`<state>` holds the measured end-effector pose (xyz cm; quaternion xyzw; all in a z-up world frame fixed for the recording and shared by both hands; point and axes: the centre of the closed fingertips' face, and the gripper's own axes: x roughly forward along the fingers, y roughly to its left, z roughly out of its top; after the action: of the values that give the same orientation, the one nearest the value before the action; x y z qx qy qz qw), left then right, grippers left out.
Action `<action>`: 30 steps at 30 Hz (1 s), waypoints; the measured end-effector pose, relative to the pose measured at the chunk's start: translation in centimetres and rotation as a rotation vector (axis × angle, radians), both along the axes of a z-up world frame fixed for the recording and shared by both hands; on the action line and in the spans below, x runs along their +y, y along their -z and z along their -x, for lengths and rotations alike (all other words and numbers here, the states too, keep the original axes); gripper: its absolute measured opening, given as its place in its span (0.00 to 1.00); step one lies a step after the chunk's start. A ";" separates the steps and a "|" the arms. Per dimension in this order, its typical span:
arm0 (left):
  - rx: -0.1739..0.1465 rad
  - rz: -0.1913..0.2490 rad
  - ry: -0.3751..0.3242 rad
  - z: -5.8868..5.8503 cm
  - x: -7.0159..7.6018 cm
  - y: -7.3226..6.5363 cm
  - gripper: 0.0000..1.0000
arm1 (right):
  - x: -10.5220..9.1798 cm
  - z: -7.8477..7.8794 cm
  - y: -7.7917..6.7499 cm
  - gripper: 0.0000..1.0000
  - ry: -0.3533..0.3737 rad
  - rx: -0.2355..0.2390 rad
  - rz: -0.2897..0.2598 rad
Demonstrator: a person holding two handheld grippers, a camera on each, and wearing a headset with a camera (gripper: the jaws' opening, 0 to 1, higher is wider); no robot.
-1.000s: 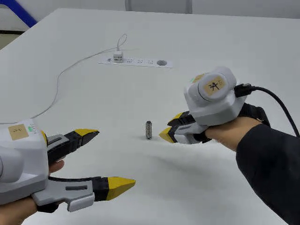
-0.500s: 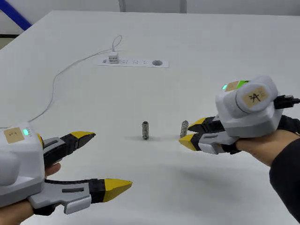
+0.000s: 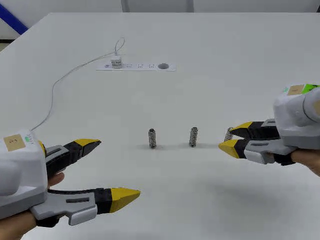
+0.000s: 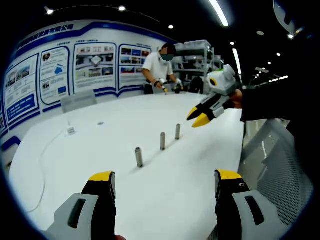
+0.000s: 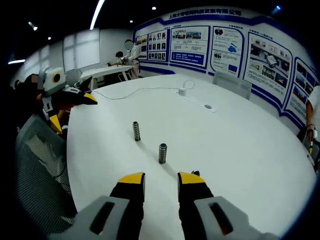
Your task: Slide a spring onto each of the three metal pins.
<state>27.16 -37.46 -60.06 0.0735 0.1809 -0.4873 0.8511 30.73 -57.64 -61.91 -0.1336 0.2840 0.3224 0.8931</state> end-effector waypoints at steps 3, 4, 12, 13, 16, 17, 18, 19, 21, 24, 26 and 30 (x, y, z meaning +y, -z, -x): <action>0.002 -0.001 0.001 0.0 0.0 0.1 0.83 | -0.9 0.2 -0.2 0.28 0.004 -0.016 -0.006; 0.003 -0.002 0.002 0.0 -0.1 0.2 0.83 | -1.1 0.2 -0.2 0.29 0.008 -0.019 -0.008; 0.011 -0.004 0.001 -0.2 -0.1 0.6 0.83 | -2.9 1.0 0.0 0.37 0.020 -0.043 -0.045; 0.012 -0.004 0.001 -0.2 -0.1 0.6 0.83 | -3.0 1.1 0.0 0.38 0.020 -0.044 -0.049; 0.016 -0.005 0.003 -0.2 -0.1 0.7 0.83 | -3.3 1.3 0.0 0.42 0.020 -0.060 -0.062; 0.017 -0.005 0.003 -0.2 -0.1 0.7 0.83 | -3.4 1.3 0.0 0.43 0.022 -0.064 -0.067; 0.017 -0.005 0.003 -0.2 -0.1 0.8 0.83 | -3.5 1.4 0.0 0.45 0.023 -0.065 -0.069; 0.018 -0.005 0.004 -0.2 -0.1 0.8 0.83 | -3.6 1.4 0.1 0.47 0.023 -0.066 -0.071; 0.019 -0.003 0.004 -0.3 -0.1 0.9 0.83 | -3.6 1.5 0.0 0.51 0.020 -0.074 -0.078; 0.021 -0.001 0.002 -0.3 -0.1 0.9 0.83 | -3.7 1.8 0.2 0.55 0.020 -0.073 -0.082; 0.023 0.000 0.001 -0.3 0.0 1.0 0.83 | -3.7 1.9 0.3 0.57 0.020 -0.075 -0.086; 0.026 0.001 0.003 -0.3 -0.1 1.1 0.83 | -3.8 2.4 0.6 0.61 0.024 -0.074 -0.084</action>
<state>27.50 -37.52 -61.17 0.0670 0.1913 -0.4895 0.8481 28.36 -61.46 -62.54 -0.1044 0.2387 0.3183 0.9115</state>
